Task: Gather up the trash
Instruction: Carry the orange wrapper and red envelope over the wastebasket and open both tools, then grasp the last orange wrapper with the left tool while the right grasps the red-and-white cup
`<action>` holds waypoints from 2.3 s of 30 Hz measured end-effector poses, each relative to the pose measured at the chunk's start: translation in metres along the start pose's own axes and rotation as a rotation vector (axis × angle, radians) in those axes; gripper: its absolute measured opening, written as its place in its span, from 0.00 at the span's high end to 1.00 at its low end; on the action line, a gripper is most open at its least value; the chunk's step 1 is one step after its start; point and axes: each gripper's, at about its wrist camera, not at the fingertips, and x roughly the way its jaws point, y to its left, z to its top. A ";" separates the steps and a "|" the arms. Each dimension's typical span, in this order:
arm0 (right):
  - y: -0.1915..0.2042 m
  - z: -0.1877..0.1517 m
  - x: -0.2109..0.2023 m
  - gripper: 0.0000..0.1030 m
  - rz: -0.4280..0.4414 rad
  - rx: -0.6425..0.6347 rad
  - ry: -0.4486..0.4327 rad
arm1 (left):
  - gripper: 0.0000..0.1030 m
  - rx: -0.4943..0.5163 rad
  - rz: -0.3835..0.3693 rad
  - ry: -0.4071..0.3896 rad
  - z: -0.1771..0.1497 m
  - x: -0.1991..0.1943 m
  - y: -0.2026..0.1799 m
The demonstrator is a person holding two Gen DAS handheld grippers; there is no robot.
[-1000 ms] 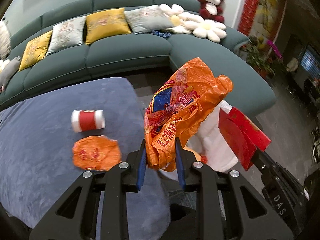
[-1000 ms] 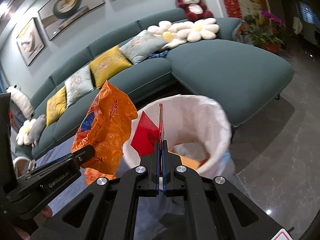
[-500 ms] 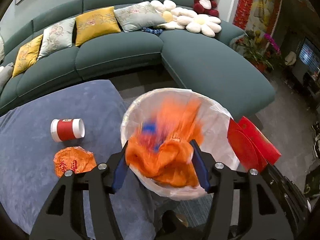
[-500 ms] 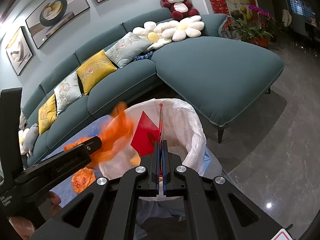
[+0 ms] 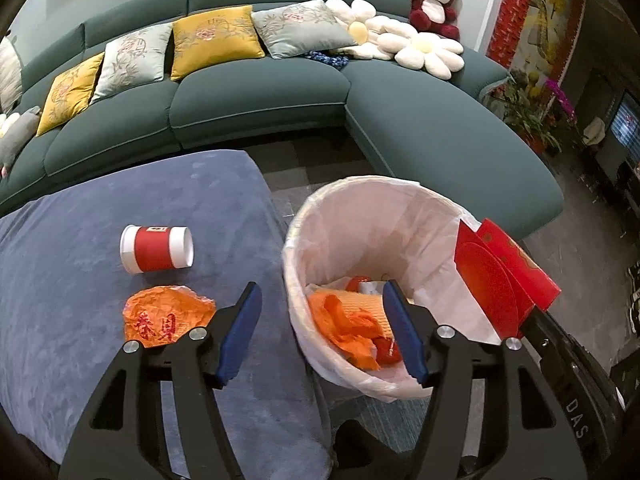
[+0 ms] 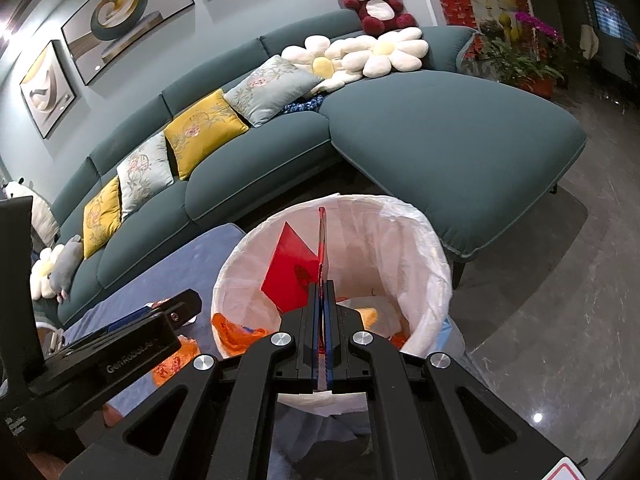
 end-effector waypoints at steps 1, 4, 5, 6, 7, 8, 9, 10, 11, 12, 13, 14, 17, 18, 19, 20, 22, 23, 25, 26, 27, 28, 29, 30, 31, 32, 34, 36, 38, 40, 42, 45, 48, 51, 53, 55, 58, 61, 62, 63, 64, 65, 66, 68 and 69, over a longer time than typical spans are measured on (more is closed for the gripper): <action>0.002 0.000 0.001 0.98 0.001 -0.005 0.001 | 0.42 -0.008 0.003 -0.002 0.000 0.000 0.004; 0.007 -0.001 0.005 0.98 0.002 -0.013 0.008 | 0.42 -0.030 0.011 0.000 0.000 -0.001 0.012; 0.009 -0.001 0.006 0.98 0.002 -0.015 0.011 | 0.42 -0.036 0.015 0.002 -0.001 -0.001 0.016; 0.010 -0.002 0.008 0.98 0.004 -0.017 0.015 | 0.40 -0.042 0.018 0.003 -0.003 -0.001 0.020; 0.011 -0.002 0.011 0.98 0.005 -0.020 0.019 | 0.39 -0.047 0.021 0.005 -0.004 -0.002 0.023; 0.013 -0.002 0.012 0.97 0.004 -0.023 0.021 | 0.38 -0.052 0.026 0.004 -0.005 -0.002 0.026; 0.015 -0.002 0.014 0.96 0.005 -0.026 0.025 | 0.37 -0.055 0.033 0.003 -0.006 -0.003 0.029; 0.017 -0.002 0.017 0.95 0.008 -0.030 0.031 | 0.34 -0.059 0.040 0.006 -0.008 -0.003 0.032; 0.020 -0.002 0.019 0.92 0.009 -0.032 0.035 | 0.32 -0.063 0.045 0.009 -0.010 -0.003 0.036; 0.022 -0.002 0.021 0.90 0.005 -0.033 0.032 | 0.32 -0.068 0.053 0.012 -0.012 -0.002 0.040; 0.024 -0.002 0.022 0.90 0.004 -0.037 0.029 | 0.32 -0.073 0.058 0.016 -0.014 -0.002 0.044; 0.028 -0.001 0.023 0.86 0.006 -0.041 0.030 | 0.31 -0.078 0.060 0.020 -0.015 -0.002 0.047; 0.036 0.000 0.024 0.78 0.009 -0.050 0.024 | 0.26 -0.102 0.079 0.029 -0.021 -0.001 0.060; 0.039 0.000 0.023 0.78 0.012 -0.052 0.023 | 0.26 -0.108 0.084 0.031 -0.022 -0.001 0.063; 0.042 0.000 0.022 0.77 0.014 -0.056 0.020 | 0.26 -0.117 0.092 0.037 -0.025 0.000 0.069; 0.047 -0.001 0.022 0.76 0.021 -0.062 0.019 | 0.24 -0.123 0.099 0.042 -0.027 0.000 0.073; 0.055 -0.003 0.021 0.74 0.029 -0.079 0.017 | 0.20 -0.140 0.110 0.047 -0.031 0.000 0.082; 0.060 -0.005 0.021 0.74 0.033 -0.092 0.019 | 0.19 -0.150 0.121 0.047 -0.034 -0.001 0.087; 0.069 -0.008 0.022 0.72 0.045 -0.107 0.026 | 0.18 -0.160 0.130 0.050 -0.037 -0.001 0.095; 0.073 -0.010 0.022 0.72 0.051 -0.110 0.031 | 0.18 -0.165 0.135 0.056 -0.039 -0.001 0.099; 0.077 -0.012 0.023 0.71 0.056 -0.115 0.035 | 0.18 -0.173 0.139 0.059 -0.041 -0.001 0.104; 0.081 -0.015 0.024 0.71 0.061 -0.122 0.040 | 0.18 -0.178 0.141 0.060 -0.043 -0.002 0.109; 0.085 -0.017 0.024 0.70 0.064 -0.127 0.043 | 0.17 -0.187 0.147 0.063 -0.044 -0.002 0.114; 0.089 -0.020 0.025 0.68 0.070 -0.135 0.049 | 0.16 -0.192 0.150 0.064 -0.046 -0.002 0.118; 0.094 -0.023 0.026 0.66 0.075 -0.143 0.055 | 0.16 -0.203 0.154 0.068 -0.048 -0.002 0.124; 0.098 -0.025 0.027 0.63 0.077 -0.150 0.057 | 0.15 -0.212 0.155 0.071 -0.049 -0.002 0.128; 0.107 -0.030 0.029 0.61 0.085 -0.167 0.063 | 0.14 -0.228 0.157 0.084 -0.053 0.001 0.136; 0.113 -0.033 0.031 0.60 0.089 -0.175 0.072 | 0.13 -0.246 0.157 0.098 -0.056 0.005 0.145; 0.119 -0.036 0.035 0.59 0.096 -0.185 0.085 | 0.12 -0.258 0.157 0.110 -0.058 0.009 0.151; 0.125 -0.039 0.041 0.59 0.103 -0.191 0.097 | 0.12 -0.264 0.158 0.126 -0.060 0.015 0.157; 0.130 -0.041 0.046 0.59 0.106 -0.199 0.107 | 0.12 -0.273 0.160 0.144 -0.062 0.023 0.164; 0.139 -0.044 0.055 0.59 0.110 -0.209 0.123 | 0.12 -0.285 0.161 0.166 -0.064 0.034 0.172; 0.147 -0.047 0.066 0.59 0.115 -0.221 0.142 | 0.12 -0.289 0.157 0.183 -0.063 0.045 0.180; 0.156 -0.050 0.078 0.59 0.117 -0.235 0.162 | 0.12 -0.284 0.149 0.204 -0.062 0.057 0.187; 0.162 -0.050 0.087 0.59 0.119 -0.243 0.175 | 0.12 -0.281 0.144 0.220 -0.061 0.066 0.192; 0.168 -0.050 0.096 0.59 0.119 -0.251 0.186 | 0.12 -0.280 0.134 0.235 -0.059 0.076 0.197; 0.175 -0.051 0.108 0.59 0.122 -0.259 0.202 | 0.15 -0.278 0.133 0.252 -0.059 0.086 0.202; 0.184 -0.052 0.123 0.59 0.123 -0.271 0.216 | 0.35 -0.281 0.091 0.286 -0.059 0.097 0.204; 0.186 -0.051 0.125 0.59 0.121 -0.272 0.219 | 0.37 -0.282 0.081 0.296 -0.059 0.099 0.204; 0.188 -0.052 0.129 0.59 0.123 -0.271 0.225 | 0.41 -0.278 0.075 0.294 -0.059 0.100 0.204; 0.189 -0.052 0.131 0.59 0.123 -0.272 0.228 | 0.44 -0.272 0.079 0.288 -0.059 0.099 0.203; 0.191 -0.053 0.135 0.59 0.122 -0.273 0.234 | 0.51 -0.260 0.076 0.287 -0.059 0.099 0.201; 0.192 -0.054 0.137 0.59 0.123 -0.275 0.238 | 0.62 -0.252 0.068 0.290 -0.059 0.099 0.201; 0.196 -0.056 0.141 0.59 0.124 -0.281 0.247 | 0.72 -0.246 0.057 0.292 -0.059 0.096 0.201; 0.198 -0.057 0.143 0.59 0.124 -0.284 0.251 | 0.75 -0.251 0.060 0.284 -0.060 0.093 0.202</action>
